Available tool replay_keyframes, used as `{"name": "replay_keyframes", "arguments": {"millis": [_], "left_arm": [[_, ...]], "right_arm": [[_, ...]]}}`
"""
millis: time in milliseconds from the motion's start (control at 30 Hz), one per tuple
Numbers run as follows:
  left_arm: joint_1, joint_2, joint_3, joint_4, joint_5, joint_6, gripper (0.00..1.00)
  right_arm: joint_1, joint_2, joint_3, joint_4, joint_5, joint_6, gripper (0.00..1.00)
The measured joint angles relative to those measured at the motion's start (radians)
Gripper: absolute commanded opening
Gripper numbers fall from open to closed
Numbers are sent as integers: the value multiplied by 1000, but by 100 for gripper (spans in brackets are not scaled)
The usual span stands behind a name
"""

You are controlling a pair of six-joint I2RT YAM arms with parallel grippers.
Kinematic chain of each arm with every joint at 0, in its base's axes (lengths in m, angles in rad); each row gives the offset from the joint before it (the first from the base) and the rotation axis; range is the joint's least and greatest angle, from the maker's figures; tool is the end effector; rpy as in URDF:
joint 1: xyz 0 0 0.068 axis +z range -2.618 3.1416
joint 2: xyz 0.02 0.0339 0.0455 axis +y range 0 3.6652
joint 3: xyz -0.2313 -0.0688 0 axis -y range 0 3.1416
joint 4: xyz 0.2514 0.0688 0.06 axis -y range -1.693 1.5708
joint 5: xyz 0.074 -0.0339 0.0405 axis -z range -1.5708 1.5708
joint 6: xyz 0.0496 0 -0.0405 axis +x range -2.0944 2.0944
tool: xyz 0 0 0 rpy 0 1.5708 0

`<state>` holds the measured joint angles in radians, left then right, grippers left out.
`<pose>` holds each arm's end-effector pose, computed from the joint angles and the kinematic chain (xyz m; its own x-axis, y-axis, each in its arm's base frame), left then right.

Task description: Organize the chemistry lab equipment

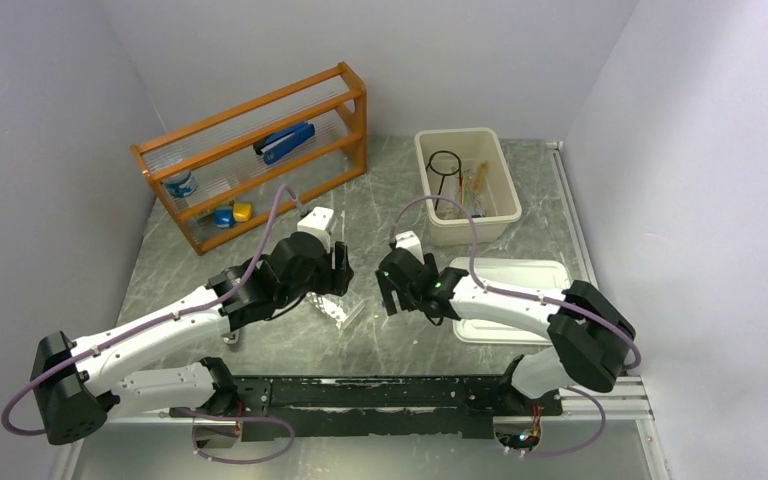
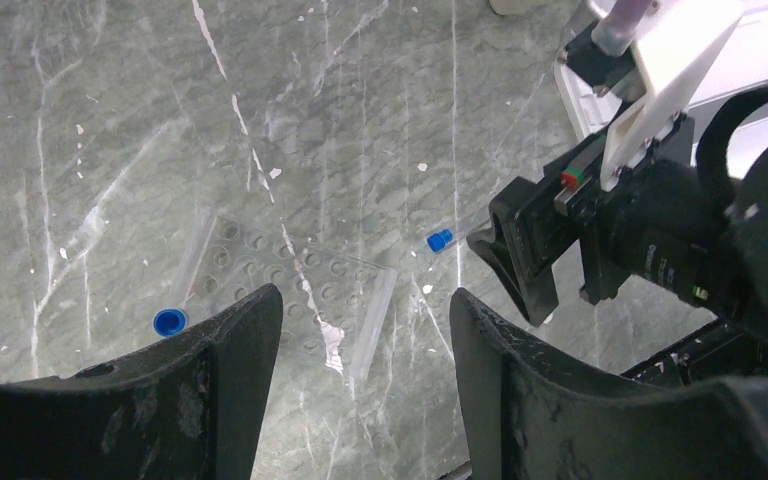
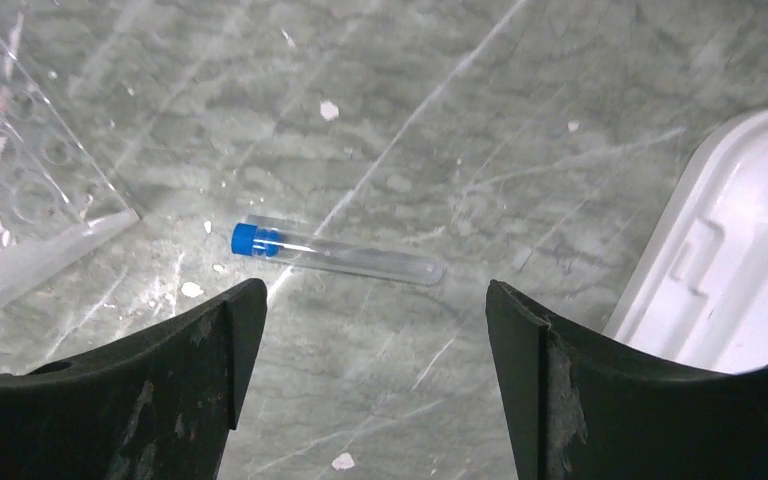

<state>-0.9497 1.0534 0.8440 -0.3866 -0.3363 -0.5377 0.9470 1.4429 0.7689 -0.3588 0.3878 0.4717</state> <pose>0.1669 -0.2051 0.2531 -0.5923 -0.0030 -0.8057 0.3556 0.8964 -0.2648 0.1822 0.2210 0.1299 -0.7368 -0.3037 -0.6040 -0.3406 0.9385 -0.0564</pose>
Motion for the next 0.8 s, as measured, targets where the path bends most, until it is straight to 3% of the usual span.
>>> {"name": "replay_keyframes", "arguments": {"millis": [200, 433, 800], "left_arm": [[0, -1, 0, -2, -1, 0, 66], [0, -1, 0, -2, -1, 0, 66], [0, -10, 0, -6, -1, -1, 66]], "right_arm": [[-60, -13, 1, 77, -86, -102, 81], [-218, -22, -40, 216, -295, -195, 80], [-243, -5, -40, 157, -517, -288, 80]]}}
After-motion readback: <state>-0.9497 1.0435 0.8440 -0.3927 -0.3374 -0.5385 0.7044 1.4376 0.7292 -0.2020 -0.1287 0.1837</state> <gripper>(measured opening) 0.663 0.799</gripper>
